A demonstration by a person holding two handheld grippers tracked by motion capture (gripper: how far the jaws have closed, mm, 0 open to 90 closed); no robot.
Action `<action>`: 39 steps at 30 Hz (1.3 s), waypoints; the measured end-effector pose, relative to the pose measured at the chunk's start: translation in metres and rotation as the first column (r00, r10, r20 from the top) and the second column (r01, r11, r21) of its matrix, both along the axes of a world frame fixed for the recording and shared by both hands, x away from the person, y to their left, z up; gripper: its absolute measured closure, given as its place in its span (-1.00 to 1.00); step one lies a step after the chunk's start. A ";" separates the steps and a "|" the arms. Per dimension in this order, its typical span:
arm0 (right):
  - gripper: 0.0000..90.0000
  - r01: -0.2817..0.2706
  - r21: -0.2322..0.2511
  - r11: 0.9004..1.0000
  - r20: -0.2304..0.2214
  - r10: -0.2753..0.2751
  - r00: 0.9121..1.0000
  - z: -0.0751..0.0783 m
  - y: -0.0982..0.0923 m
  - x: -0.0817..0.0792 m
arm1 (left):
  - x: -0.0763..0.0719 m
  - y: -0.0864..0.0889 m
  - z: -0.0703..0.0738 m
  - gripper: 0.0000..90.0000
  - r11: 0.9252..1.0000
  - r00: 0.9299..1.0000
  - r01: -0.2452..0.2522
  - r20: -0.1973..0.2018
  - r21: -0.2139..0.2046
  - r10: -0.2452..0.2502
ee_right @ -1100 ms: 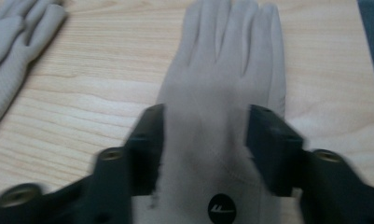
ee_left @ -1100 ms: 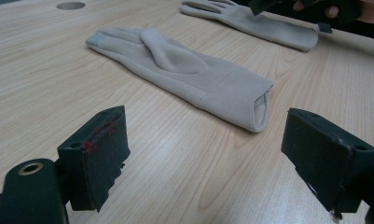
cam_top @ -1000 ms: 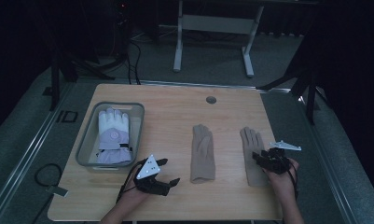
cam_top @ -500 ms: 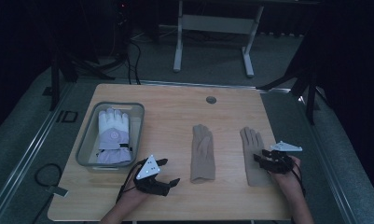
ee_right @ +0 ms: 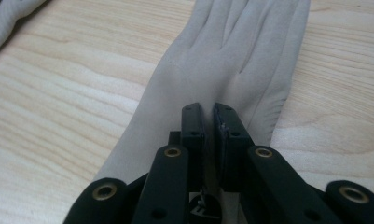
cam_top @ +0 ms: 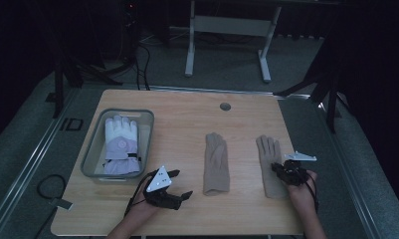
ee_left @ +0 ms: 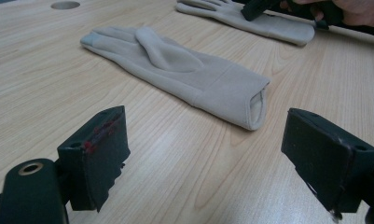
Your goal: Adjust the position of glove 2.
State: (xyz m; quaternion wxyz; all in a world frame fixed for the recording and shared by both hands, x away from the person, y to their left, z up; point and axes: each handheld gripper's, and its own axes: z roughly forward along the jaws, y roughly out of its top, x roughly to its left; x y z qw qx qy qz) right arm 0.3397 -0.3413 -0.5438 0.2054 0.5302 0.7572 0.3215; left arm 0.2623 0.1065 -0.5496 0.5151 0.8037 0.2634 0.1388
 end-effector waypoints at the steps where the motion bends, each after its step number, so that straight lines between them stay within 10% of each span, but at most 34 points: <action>1: 0.86 0.013 0.020 1.000 -0.001 -0.013 1.000 0.002 0.001 0.000 | 0.000 0.000 0.000 -0.67 1.000 1.000 -0.002 0.000 0.000 0.002; 18: 0.87 0.096 0.071 0.993 0.081 -0.102 0.992 0.056 0.045 -0.003 | 0.001 0.002 0.001 -0.67 1.000 1.000 -0.005 0.000 -0.004 0.005; 39: 0.86 0.010 0.180 0.984 0.148 -0.037 0.988 0.086 0.128 -0.001 | 0.001 0.004 0.002 -0.67 1.000 1.000 -0.007 0.007 -0.006 0.007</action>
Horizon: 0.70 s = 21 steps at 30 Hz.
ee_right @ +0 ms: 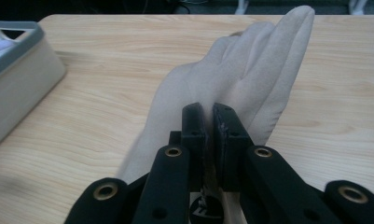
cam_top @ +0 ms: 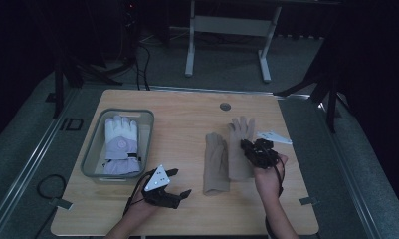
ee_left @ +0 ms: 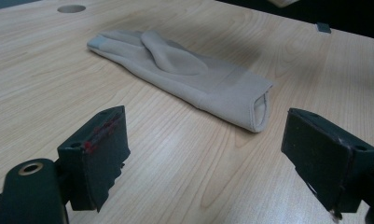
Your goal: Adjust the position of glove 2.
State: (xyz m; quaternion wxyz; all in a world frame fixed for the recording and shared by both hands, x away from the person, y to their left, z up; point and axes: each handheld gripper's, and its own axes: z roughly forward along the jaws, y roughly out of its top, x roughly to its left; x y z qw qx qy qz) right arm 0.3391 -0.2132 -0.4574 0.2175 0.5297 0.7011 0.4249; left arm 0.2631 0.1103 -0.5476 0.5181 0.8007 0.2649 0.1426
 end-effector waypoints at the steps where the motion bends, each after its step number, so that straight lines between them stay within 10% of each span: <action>1: 0.86 -0.011 0.006 1.000 -0.001 0.011 1.000 0.000 0.005 0.000 | 0.000 0.000 0.000 -0.67 1.000 1.000 -0.002 0.000 -0.001 0.002; 9: 0.86 -0.032 0.032 0.999 -0.013 0.032 0.999 -0.008 0.043 0.003 | -0.001 0.002 0.002 -0.67 1.000 1.000 -0.001 0.006 -0.005 0.001; 21: 0.86 -0.012 0.028 1.000 -0.142 0.016 0.990 -0.059 0.056 0.007 | -0.001 0.001 0.001 -0.67 1.000 1.000 0.006 0.003 -0.007 -0.006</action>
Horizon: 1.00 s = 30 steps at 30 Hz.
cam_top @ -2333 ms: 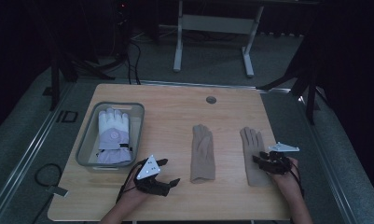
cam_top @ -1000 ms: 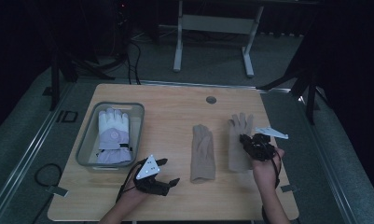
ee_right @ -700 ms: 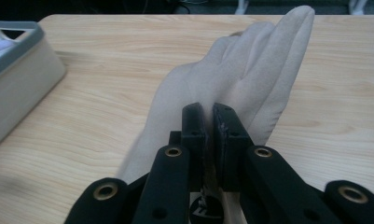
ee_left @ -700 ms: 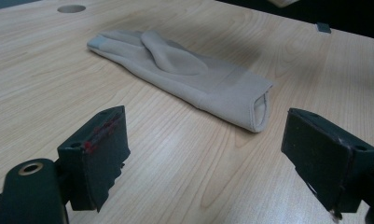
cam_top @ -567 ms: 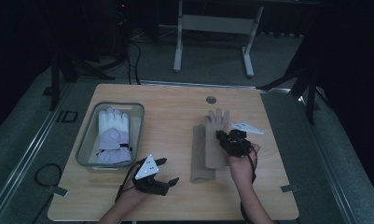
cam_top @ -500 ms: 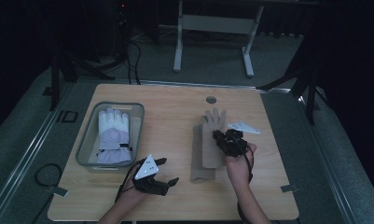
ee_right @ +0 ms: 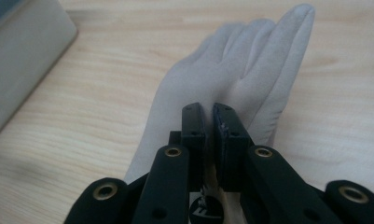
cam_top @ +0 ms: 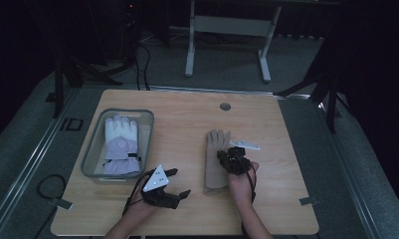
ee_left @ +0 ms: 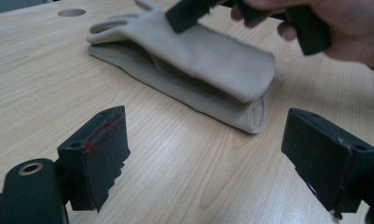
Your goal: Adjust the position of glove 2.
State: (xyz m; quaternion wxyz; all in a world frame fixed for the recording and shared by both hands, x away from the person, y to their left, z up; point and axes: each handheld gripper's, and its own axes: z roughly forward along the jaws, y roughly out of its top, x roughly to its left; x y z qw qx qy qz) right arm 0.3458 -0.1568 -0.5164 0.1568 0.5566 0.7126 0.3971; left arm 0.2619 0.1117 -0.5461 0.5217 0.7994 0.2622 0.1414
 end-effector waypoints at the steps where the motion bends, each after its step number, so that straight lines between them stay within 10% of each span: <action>1: 0.86 -0.005 -0.009 1.000 -0.007 0.005 1.000 -0.003 0.001 0.000 | 0.000 0.000 0.000 -0.67 1.000 1.000 0.000 0.000 0.000 0.000; 10: 0.75 -0.037 -0.049 0.998 -0.038 0.036 0.999 -0.020 0.001 0.000 | 0.000 -0.001 0.000 -0.67 1.000 1.000 0.004 -0.005 -0.001 -0.004; 16: 0.11 -0.107 -0.095 0.990 0.065 0.114 0.991 -0.012 -0.005 -0.002 | 0.000 -0.003 -0.001 -0.67 1.000 1.000 0.023 -0.013 0.010 -0.023; 19: -0.25 -0.134 -0.085 0.987 0.018 0.136 0.990 -0.008 -0.010 -0.001 | -0.001 -0.006 -0.003 -0.67 0.999 0.999 0.039 -0.016 0.022 -0.038; 25: -0.65 -0.267 0.020 0.963 -0.050 0.268 0.962 -0.005 -0.026 0.000 | -0.002 -0.008 0.000 -0.67 0.999 1.000 0.021 0.002 0.035 -0.021; 30: -0.69 -0.324 0.041 0.945 -0.014 0.325 0.946 -0.001 -0.037 -0.005 | -0.002 -0.010 0.003 -0.67 1.000 0.999 0.015 -0.034 0.027 -0.014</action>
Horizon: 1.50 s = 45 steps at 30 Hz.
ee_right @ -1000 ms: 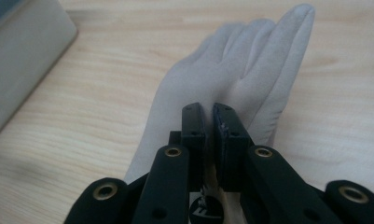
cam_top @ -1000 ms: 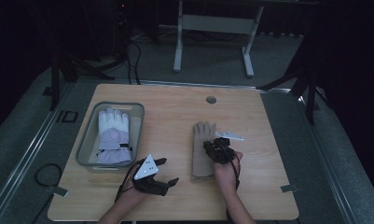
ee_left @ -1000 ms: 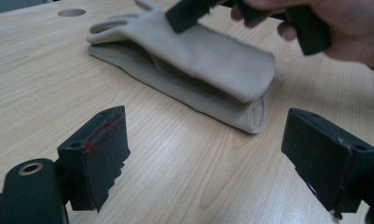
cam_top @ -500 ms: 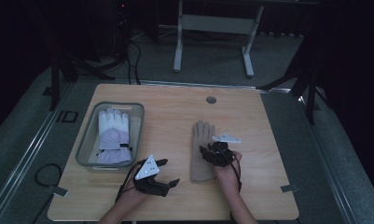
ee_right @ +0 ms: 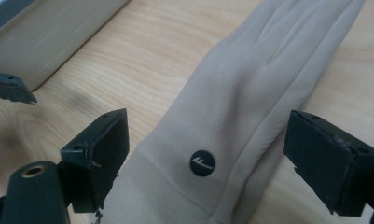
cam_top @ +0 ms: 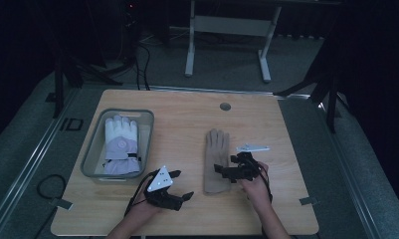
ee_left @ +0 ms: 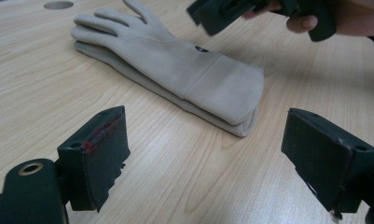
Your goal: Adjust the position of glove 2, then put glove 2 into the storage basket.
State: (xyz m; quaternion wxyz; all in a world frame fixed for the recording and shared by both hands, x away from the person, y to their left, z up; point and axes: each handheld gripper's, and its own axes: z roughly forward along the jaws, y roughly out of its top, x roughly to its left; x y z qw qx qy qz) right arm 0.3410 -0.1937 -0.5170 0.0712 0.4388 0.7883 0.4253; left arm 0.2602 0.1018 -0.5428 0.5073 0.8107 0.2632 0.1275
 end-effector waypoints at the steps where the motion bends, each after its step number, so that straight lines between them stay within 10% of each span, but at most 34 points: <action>1: -0.69 -0.015 -0.013 1.000 0.030 0.015 0.999 0.002 -0.003 -0.001 | 0.000 0.000 0.000 -0.67 1.000 1.000 0.002 -0.008 0.003 -0.002; 7: -0.63 -0.087 -0.026 0.996 0.172 0.090 0.981 0.009 -0.019 -0.001 | 0.004 -0.005 0.003 -0.76 0.999 0.997 0.032 -0.072 -0.011 -0.033; 12: -0.72 -0.098 0.028 0.995 0.086 0.095 0.992 0.012 -0.029 0.004 | 0.004 -0.014 0.005 -0.77 0.997 0.996 0.072 -0.059 0.035 -0.070; 22: -0.57 -0.116 0.006 0.993 0.084 0.115 0.990 0.013 -0.027 0.016 | 0.009 -0.037 0.010 -0.73 0.987 0.988 0.148 -0.050 0.065 -0.145; 33: -0.29 -0.022 -0.013 1.000 0.050 0.022 0.999 0.009 -0.020 0.067 | 0.023 -0.069 0.011 -0.51 0.959 0.971 0.237 -0.053 0.154 -0.232; 45: -0.34 -0.044 -0.074 0.996 -0.041 0.041 0.998 -0.022 -0.002 0.091 | 0.036 -0.093 0.002 -0.43 0.919 0.953 0.301 -0.101 0.254 -0.284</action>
